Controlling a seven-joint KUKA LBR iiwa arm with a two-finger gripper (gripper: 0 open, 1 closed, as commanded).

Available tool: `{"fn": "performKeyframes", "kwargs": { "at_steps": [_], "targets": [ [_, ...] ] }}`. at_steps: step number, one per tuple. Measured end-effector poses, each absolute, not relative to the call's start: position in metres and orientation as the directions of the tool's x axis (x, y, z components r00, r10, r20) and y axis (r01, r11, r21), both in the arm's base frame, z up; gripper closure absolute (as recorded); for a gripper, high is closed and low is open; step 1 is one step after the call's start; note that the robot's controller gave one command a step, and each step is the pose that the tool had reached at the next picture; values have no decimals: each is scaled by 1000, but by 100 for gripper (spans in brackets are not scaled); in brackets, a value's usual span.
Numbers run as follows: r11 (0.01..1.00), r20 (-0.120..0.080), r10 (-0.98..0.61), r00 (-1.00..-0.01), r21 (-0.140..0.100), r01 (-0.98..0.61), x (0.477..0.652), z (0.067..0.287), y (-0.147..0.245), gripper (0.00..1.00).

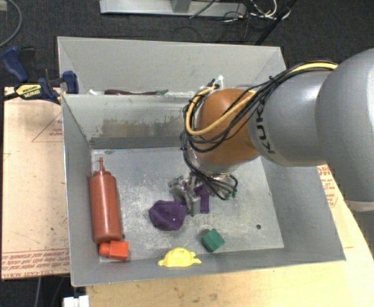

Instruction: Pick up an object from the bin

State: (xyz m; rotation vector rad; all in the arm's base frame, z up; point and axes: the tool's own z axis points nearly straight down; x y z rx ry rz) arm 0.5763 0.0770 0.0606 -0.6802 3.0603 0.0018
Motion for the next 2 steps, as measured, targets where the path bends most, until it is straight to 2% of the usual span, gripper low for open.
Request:
{"fn": "performKeyframes", "kwargs": {
  "at_steps": [2],
  "targets": [
    [906,-7,-423,-906,0,-423,576,67,77,100]
  ]
}}
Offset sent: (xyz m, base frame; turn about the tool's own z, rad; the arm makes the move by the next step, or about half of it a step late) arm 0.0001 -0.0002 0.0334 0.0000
